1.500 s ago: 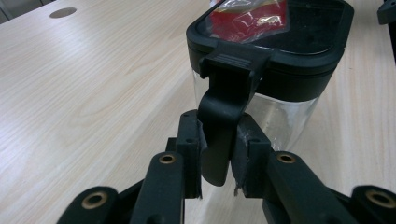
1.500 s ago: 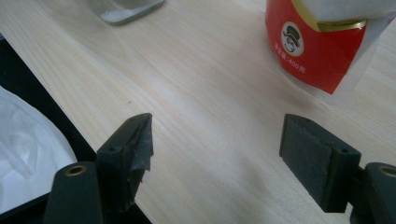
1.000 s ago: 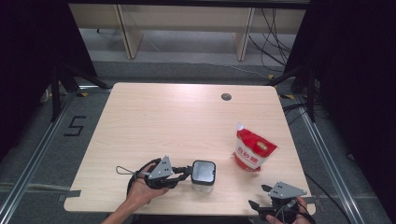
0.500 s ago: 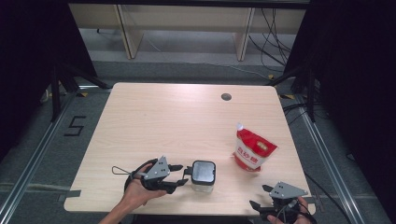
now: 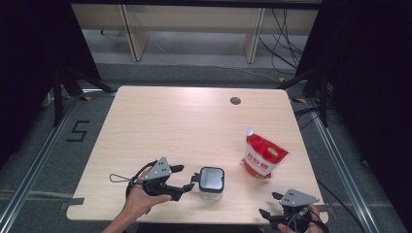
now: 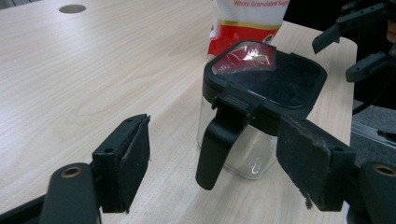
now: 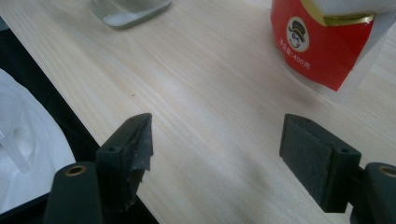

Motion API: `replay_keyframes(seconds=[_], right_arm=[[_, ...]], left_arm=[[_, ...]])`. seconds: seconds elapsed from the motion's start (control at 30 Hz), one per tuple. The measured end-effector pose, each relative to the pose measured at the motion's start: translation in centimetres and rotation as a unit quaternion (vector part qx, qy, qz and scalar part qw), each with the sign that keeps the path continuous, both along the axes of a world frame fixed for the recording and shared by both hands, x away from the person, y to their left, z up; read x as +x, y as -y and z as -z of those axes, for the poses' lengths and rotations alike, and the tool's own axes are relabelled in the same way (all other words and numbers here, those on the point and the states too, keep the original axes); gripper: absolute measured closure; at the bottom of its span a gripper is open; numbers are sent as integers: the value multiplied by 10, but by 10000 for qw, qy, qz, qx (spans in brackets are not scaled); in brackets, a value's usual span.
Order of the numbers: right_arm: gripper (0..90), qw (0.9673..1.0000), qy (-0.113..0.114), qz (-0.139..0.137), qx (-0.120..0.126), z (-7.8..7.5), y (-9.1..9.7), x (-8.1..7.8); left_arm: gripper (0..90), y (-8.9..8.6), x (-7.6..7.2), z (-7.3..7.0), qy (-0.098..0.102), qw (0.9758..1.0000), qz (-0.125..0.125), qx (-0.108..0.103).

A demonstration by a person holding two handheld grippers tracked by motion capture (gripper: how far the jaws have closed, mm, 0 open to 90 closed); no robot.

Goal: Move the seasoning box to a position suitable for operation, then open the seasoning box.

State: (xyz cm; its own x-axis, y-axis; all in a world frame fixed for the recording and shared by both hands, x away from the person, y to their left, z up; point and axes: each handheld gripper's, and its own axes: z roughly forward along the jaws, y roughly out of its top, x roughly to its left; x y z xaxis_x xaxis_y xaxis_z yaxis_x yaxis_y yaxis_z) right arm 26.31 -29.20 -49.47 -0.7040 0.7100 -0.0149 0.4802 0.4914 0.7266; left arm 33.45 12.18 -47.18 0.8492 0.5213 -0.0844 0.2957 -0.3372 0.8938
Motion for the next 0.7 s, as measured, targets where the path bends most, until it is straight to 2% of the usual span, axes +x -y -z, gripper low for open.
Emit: replay_keyframes(seconds=[0.03,0.07,0.1,0.13,0.17,0.2,0.23,0.27,0.3,0.33,0.37,0.43,0.5,0.53,0.7], right_arm=[[269,10000,-34,24,37,0,-1,-1],[269,10000,-24,3,23,0,-1,0],[269,10000,-62,-30,18,0,-1,1],[269,10000,-62,-30,18,0,-1,1],[269,10000,-16,-32,9,0,-1,2],[269,10000,-19,-46,5,1,-2,2],[269,10000,-34,-46,10,1,-2,2],[269,10000,-34,-46,10,1,-2,2],[269,10000,-5,-79,13,1,-2,2],[269,10000,-5,-79,13,1,-2,2],[269,10000,-14,-43,14,1,-3,2],[269,10000,-48,-43,44,1,-3,2],[269,10000,-60,-63,42,2,-3,2],[269,9999,-83,-46,60,2,-3,1],[269,10000,-41,12,54,0,-2,-3]], left_arm=[[275,1,-1,-1,-37,9999,-44,-84],[295,0,-1,-2,-10,10000,-69,-57],[367,1,-1,-3,-16,9999,-66,-128],[367,1,-2,-5,84,9999,-27,-119],[431,1,-3,-6,221,9997,-12,-131],[539,1,-4,-8,377,9992,-15,-129],[586,1,-5,-10,509,9987,25,-96],[586,1,-6,-11,632,9980,57,-68],[686,2,-7,-13,695,9976,17,-44],[686,4,-8,-15,706,9975,15,-51],[742,5,-8,-16,709,9974,54,-104],[760,8,-8,-18,710,9973,74,-194],[790,10,-7,-19,758,9970,88,-114],[817,11,-7,-19,717,9973,76,-166],[850,14,-3,-16,672,9976,106,-155]])
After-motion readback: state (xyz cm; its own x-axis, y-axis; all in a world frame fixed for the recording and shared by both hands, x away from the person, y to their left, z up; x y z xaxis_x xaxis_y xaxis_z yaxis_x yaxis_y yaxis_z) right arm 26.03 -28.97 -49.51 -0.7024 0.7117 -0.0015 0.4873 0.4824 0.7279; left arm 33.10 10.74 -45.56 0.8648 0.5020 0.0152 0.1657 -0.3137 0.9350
